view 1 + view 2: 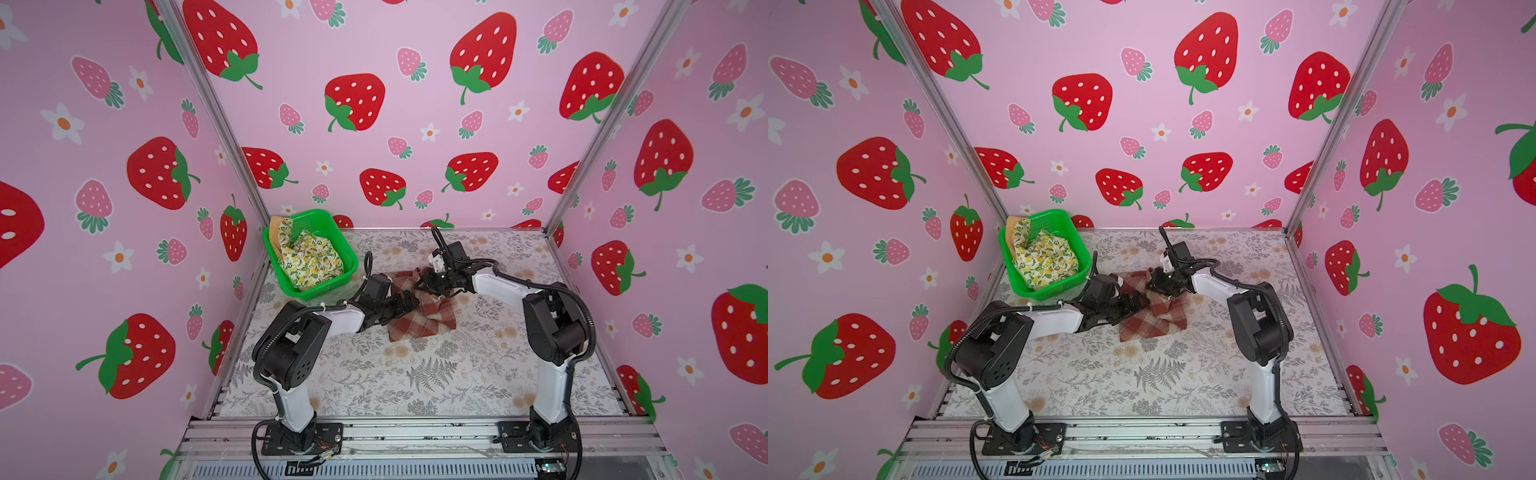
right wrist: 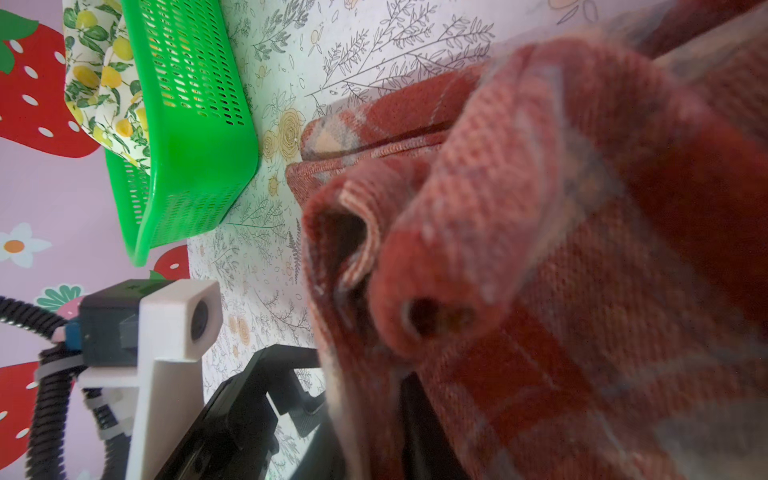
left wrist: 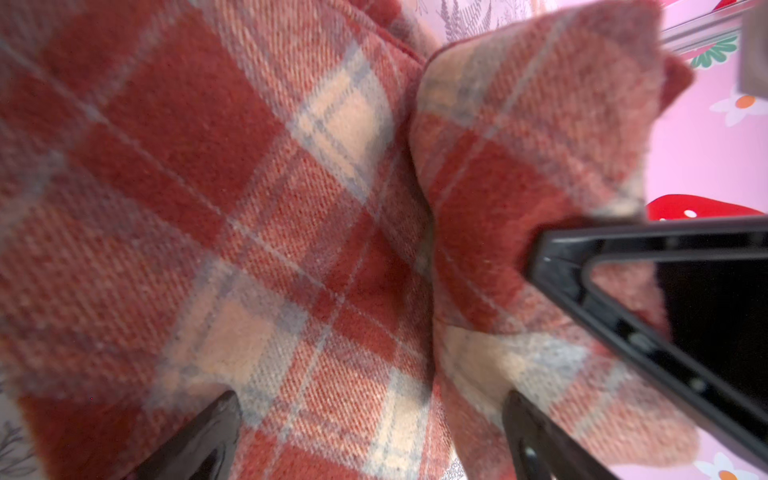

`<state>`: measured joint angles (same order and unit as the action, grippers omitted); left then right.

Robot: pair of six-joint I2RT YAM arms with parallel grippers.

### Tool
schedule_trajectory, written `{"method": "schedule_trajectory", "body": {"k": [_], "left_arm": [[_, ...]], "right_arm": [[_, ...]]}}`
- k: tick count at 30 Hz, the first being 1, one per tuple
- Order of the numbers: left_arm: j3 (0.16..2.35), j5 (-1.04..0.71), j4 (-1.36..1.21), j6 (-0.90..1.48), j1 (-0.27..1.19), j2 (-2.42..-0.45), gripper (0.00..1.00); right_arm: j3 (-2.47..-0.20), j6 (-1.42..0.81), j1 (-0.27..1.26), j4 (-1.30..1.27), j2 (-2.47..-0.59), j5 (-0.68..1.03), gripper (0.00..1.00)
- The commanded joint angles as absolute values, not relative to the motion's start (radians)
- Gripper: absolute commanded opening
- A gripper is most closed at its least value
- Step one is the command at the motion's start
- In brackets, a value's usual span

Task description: Fold and stack the skirts

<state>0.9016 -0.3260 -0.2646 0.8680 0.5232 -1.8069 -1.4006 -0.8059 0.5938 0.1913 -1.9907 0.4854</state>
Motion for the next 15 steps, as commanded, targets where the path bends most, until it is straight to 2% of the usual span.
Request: {"method": "schedule_trajectory", "body": {"k": [1,6,12,15], "left_arm": [[0.861,-0.330,-0.216,0.879,0.522,-1.807,1.00],[0.824,-0.324,-0.213,0.878,0.518,-1.726,1.00],[0.783,-0.297,-0.145,0.861,0.516,-1.547,1.00],[0.777,-0.270,-0.086,0.842,0.516,-1.461,1.00]], "right_arm": [[-1.380,-0.864,0.602,0.094,-2.018,0.530,0.27],[-1.350,-0.896,0.603,0.027,-2.045,0.548,0.33],[-1.290,-0.983,0.602,-0.117,-2.064,0.594,0.34],[-1.283,-1.016,0.606,-0.158,-2.070,0.613,0.40]]}}
